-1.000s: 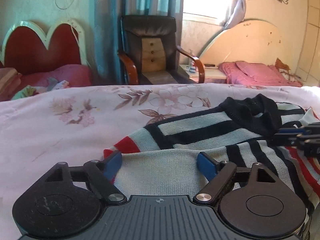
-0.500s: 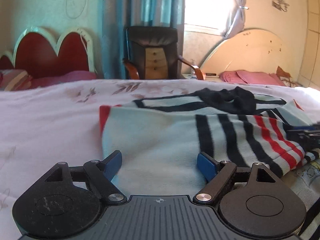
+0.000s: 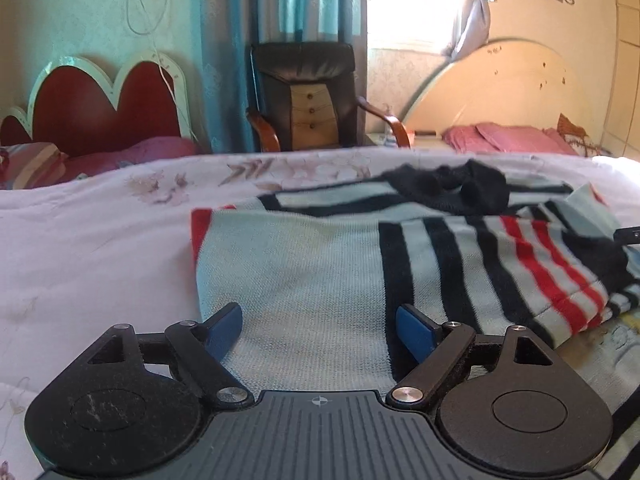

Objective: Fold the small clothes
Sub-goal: 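Grasp the striped sweater hem with both tools, then lift the hem with both tools and fold it toward the navy collar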

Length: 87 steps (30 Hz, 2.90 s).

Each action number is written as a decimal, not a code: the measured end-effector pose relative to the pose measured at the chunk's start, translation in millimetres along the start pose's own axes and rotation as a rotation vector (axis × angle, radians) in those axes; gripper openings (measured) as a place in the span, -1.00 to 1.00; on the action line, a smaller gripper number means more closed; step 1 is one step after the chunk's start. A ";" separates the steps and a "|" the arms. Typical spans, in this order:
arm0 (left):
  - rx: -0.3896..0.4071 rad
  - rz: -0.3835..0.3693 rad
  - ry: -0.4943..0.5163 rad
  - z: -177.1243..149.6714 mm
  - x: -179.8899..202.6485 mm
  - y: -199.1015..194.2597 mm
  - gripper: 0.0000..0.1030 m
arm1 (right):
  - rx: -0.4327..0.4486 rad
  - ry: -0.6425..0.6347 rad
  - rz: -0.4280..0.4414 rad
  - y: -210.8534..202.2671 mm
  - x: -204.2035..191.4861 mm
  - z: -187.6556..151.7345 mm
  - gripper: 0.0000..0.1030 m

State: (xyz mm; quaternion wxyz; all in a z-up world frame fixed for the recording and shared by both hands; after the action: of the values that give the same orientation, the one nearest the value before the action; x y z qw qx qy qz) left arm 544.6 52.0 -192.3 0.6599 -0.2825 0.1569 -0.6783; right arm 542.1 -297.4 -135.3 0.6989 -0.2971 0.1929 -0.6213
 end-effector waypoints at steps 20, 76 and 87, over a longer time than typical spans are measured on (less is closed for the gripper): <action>-0.034 -0.015 -0.039 -58.9 -23.4 -86.6 0.62 | 0.043 0.140 -0.019 -112.0 39.6 -60.1 -0.52; -0.108 -0.395 -0.796 -216.2 -66.2 -262.4 -0.89 | 0.027 0.438 0.601 -275.3 -23.6 -217.5 -0.88; -0.165 -0.396 -0.833 -227.2 -69.6 -242.8 -0.90 | -0.036 0.432 0.532 -252.0 -22.9 -211.9 -0.87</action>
State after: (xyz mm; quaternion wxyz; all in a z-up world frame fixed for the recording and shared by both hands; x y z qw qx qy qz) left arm 212.5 103.5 -242.1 0.4998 -0.6066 -0.1249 -0.6055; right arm 213.2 -325.1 -131.2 0.7742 -0.1104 0.4181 -0.4622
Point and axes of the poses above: each gripper's, at about its wrist camera, not at the fingertips, and y roughly the way its jaws point, x to its right, z to its top, the point moved 9 cm from there along y, roughly the way its jaws point, and after that the axes turned 14 degrees about -y, right-handed, at the moved point
